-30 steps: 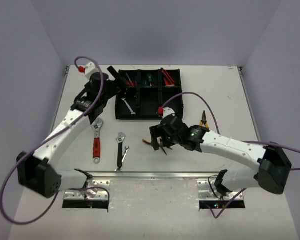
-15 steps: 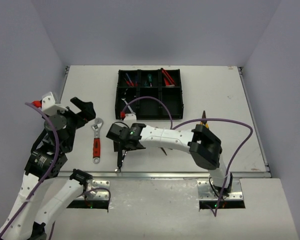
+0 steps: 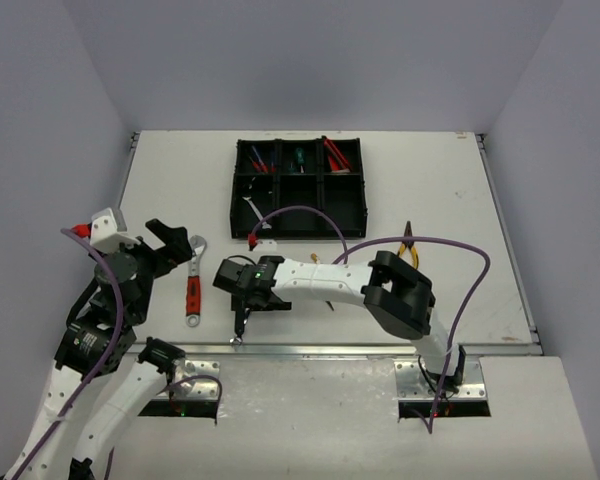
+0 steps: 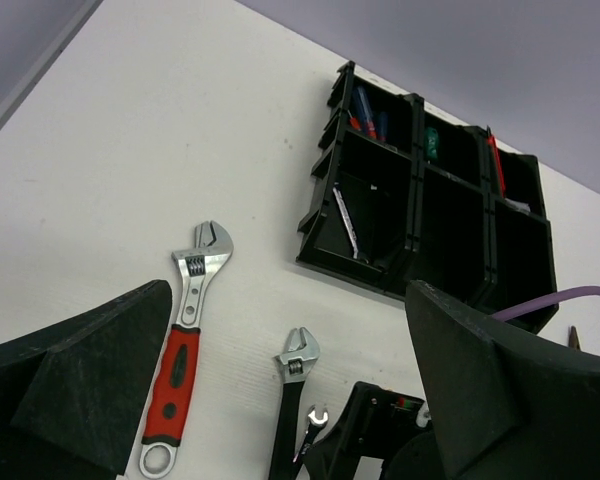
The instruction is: Sort the tools into containers
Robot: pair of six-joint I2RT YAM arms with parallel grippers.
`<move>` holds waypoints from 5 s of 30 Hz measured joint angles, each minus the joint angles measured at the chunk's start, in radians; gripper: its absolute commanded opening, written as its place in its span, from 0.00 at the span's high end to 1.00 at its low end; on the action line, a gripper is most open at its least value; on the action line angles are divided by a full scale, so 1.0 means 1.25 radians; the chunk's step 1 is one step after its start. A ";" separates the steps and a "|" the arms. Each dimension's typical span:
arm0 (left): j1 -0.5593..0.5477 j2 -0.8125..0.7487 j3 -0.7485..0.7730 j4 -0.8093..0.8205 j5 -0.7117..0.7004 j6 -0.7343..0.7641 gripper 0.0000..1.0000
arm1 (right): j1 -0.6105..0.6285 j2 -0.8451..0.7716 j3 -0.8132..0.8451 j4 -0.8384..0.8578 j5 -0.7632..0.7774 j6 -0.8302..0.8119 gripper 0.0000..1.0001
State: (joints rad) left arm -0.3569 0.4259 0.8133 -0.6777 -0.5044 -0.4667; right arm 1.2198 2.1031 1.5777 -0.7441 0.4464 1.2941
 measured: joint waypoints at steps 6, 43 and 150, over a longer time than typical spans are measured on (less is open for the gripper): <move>0.000 -0.018 -0.002 0.004 0.008 0.003 0.00 | 0.000 0.064 0.034 -0.007 0.001 0.033 0.14; 0.000 -0.044 -0.003 0.013 0.016 0.011 0.00 | 0.012 0.111 0.080 -0.072 -0.011 0.158 0.31; -0.009 -0.047 -0.009 0.019 0.044 0.015 0.00 | -0.063 -0.149 -0.185 0.025 -0.051 -0.531 1.00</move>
State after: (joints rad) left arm -0.3683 0.3675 0.8017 -0.6540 -0.4488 -0.4484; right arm 1.1413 1.9165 1.3458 -0.7127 0.3827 0.6304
